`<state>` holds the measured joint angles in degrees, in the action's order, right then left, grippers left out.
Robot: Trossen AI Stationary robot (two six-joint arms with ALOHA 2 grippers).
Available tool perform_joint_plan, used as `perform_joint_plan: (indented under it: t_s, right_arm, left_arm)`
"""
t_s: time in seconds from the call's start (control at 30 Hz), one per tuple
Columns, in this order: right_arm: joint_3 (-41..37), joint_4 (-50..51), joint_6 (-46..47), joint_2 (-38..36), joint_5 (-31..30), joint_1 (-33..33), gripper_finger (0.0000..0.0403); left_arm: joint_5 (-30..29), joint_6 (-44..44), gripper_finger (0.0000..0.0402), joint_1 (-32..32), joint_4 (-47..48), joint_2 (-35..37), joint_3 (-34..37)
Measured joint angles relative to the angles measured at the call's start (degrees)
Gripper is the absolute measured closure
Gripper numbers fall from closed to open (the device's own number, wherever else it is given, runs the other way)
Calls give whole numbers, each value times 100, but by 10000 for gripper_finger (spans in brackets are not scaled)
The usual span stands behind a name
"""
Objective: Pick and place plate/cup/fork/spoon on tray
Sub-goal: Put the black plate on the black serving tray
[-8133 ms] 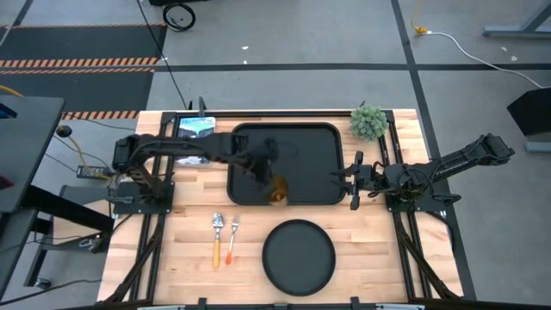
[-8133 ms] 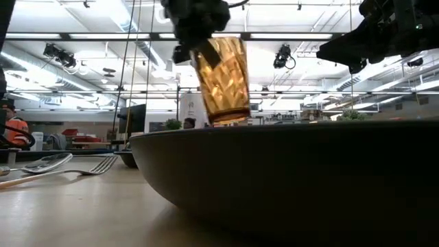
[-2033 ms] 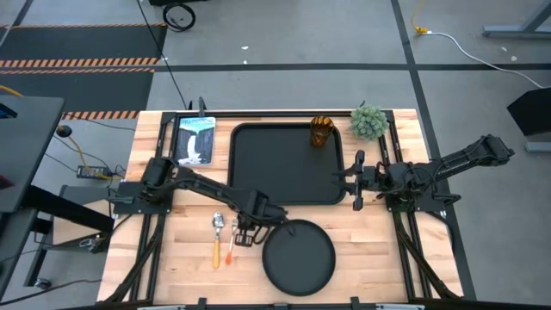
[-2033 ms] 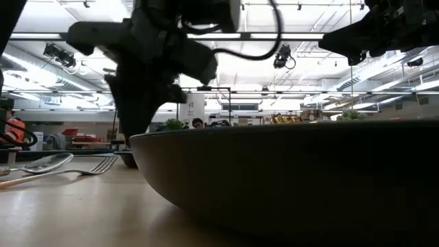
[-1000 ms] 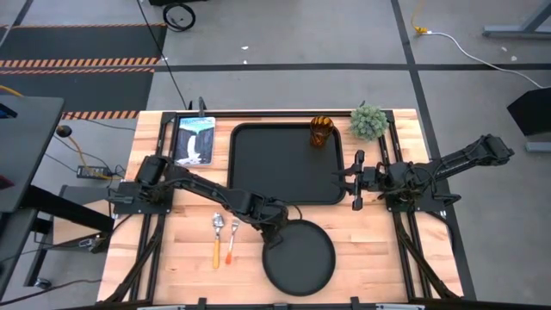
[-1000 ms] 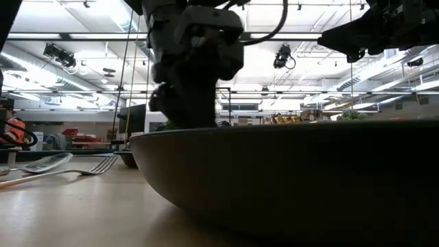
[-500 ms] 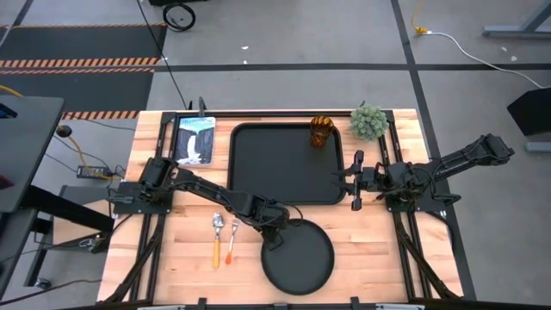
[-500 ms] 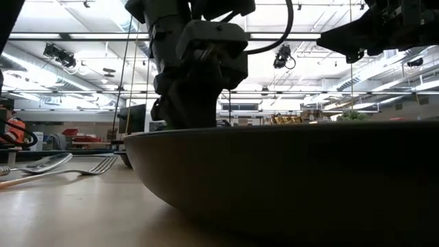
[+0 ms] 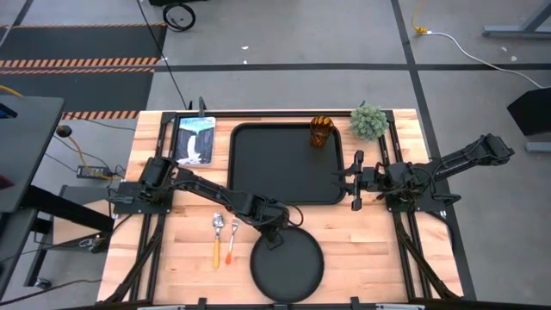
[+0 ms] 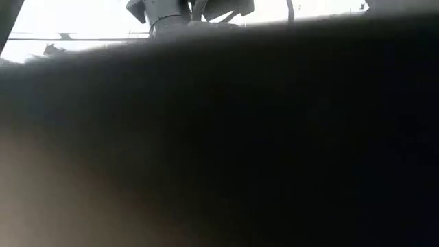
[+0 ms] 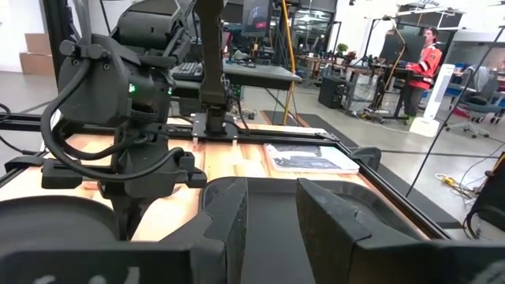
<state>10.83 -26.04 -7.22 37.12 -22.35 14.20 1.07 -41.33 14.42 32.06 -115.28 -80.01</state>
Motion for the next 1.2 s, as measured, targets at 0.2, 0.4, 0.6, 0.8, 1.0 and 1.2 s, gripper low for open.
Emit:
perform_joint_plan:
  t_s: [0.2, 0.4, 0.6, 0.8, 1.0, 1.2]
  right_arm:
    - [0, -4, 0, 0, -2, 0, 287]
    - [0, -4, 5, 0, -4, 0, 287]
    - [0, -10, 7, 0, -3, 0, 287]
    - [0, -48, 15, 0, -2, 0, 287]
    - [0, -50, 15, 0, -2, 2, 287]
    - [0, -103, -28, 0, -2, 0, 287]
  left_arm:
    - [132, 143, 389, -140, 93, 0, -65]
    - [196, 614, 389, -351, 639, 0, -644]
    - [68, 1377, 389, -715, 1556, 2, -1478]
    - [25, 2039, 389, -1545, 1977, 9, -1759]
    - [33, 2313, 389, -2728, 1903, 9, -1620]
    - [404, 2219, 390, -3701, 1599, -31, -1615]
